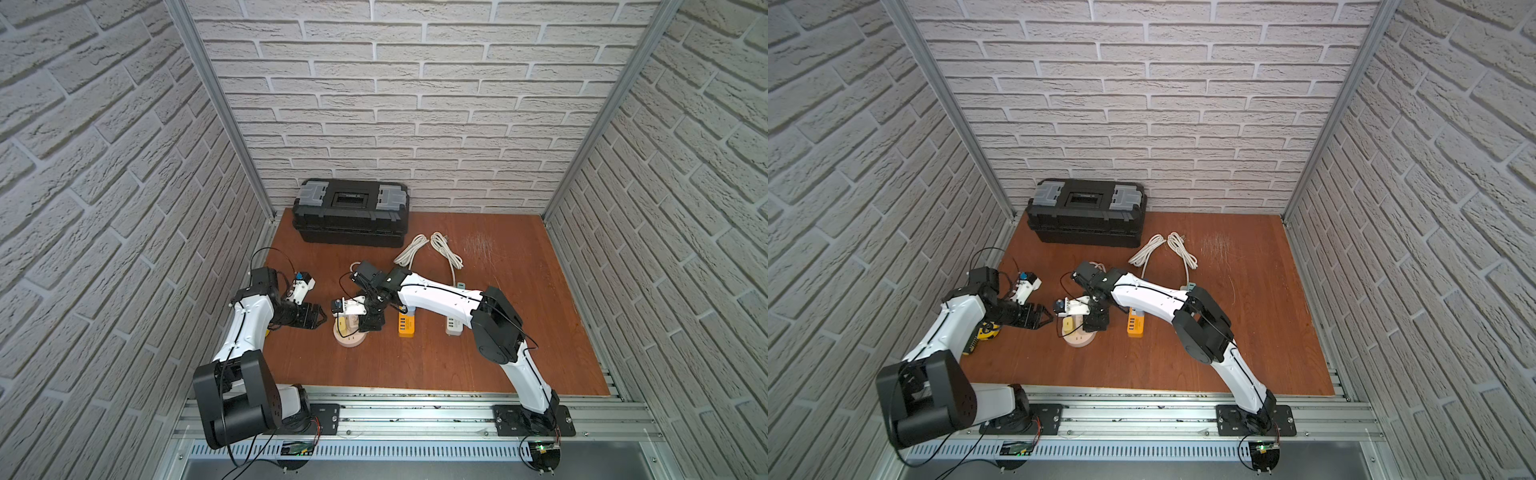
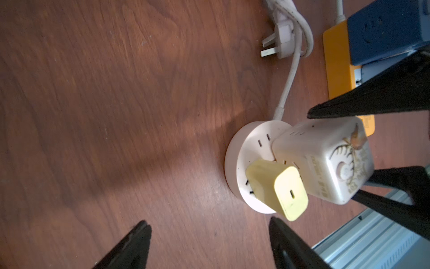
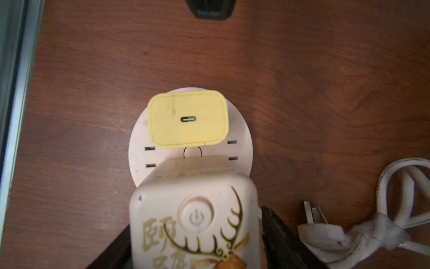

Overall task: Pull the plug off the socket
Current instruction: Remove the plug from the socket.

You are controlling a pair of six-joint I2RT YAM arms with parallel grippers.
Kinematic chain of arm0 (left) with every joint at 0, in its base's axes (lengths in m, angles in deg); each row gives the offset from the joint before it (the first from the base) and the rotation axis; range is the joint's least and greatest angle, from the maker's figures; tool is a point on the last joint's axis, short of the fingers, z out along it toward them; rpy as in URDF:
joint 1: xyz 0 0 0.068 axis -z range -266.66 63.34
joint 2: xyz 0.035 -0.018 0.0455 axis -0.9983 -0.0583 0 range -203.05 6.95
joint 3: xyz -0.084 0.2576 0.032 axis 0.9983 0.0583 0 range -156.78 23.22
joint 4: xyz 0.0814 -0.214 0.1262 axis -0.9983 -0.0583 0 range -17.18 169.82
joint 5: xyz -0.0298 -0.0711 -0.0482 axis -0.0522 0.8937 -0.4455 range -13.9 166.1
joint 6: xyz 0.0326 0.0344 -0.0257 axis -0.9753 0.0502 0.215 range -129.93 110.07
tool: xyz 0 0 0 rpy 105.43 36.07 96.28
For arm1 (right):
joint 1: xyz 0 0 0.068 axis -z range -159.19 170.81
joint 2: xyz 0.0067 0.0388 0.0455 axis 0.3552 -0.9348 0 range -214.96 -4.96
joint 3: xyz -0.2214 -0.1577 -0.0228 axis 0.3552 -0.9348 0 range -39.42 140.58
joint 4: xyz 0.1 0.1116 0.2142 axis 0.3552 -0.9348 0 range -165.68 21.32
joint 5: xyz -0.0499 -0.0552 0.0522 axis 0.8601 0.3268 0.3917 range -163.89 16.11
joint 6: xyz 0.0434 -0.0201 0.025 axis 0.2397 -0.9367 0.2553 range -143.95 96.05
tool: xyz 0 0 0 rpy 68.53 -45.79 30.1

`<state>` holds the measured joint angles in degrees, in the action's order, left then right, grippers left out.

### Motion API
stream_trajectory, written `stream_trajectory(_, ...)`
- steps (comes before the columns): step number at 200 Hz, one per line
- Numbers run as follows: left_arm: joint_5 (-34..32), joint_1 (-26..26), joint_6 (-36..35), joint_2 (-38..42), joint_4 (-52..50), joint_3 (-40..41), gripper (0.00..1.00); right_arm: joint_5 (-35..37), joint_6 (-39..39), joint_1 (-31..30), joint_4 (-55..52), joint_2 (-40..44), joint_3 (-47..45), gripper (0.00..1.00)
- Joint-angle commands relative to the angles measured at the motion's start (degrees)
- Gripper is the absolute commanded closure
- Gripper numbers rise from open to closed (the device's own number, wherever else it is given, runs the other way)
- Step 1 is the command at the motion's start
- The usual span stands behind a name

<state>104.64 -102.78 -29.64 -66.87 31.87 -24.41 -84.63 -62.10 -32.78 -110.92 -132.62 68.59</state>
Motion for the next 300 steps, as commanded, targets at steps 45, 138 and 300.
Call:
stream_trajectory(45,2.3,-0.6,-0.2,-1.2,-0.5,-2.4,0.26,1.1,8.6,-2.0,9.9,1.1,-0.8,0.86)
stream_trajectory(138,15.2,-4.4,-7.2,-8.6,-9.0,-7.9,1.0,0.2,16.7,-2.6,10.1,-1.0,0.5,0.98)
stream_trajectory(300,14.2,1.2,-4.5,-18.0,-5.3,-8.3,1.0,2.4,17.9,-3.5,12.6,-0.9,-1.2,0.98)
